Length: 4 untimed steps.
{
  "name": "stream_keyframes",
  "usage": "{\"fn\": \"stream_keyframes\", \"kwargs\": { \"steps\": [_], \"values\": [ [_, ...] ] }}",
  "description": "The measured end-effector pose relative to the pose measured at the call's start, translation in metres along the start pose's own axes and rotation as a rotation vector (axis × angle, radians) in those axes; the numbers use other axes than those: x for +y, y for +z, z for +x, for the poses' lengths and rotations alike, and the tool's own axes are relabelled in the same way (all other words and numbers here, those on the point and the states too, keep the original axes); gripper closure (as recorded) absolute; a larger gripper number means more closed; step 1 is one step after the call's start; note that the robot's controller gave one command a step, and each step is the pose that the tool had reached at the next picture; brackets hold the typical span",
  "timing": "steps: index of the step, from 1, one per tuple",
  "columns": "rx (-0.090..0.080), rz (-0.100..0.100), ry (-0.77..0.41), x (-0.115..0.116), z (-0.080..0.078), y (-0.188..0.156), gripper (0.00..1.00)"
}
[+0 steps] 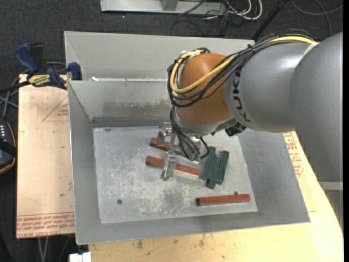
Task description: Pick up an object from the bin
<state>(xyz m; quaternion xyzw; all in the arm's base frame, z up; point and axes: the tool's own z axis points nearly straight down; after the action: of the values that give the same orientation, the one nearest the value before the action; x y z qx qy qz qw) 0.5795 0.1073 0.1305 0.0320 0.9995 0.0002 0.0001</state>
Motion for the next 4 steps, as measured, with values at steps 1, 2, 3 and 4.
{"fn": "stream_keyframes", "kwargs": {
  "steps": [1, 2, 3, 4],
  "values": [
    [0.000, -0.001, 0.084, -0.009, 0.000, 0.028, 0.00],
    [-0.008, -0.004, 0.078, -0.010, 0.005, 0.058, 1.00],
    [-0.008, -0.004, 0.079, -0.010, 0.005, 0.058, 1.00],
    [-0.007, -0.004, 0.079, -0.010, 0.005, 0.056, 1.00]
  ]
}}
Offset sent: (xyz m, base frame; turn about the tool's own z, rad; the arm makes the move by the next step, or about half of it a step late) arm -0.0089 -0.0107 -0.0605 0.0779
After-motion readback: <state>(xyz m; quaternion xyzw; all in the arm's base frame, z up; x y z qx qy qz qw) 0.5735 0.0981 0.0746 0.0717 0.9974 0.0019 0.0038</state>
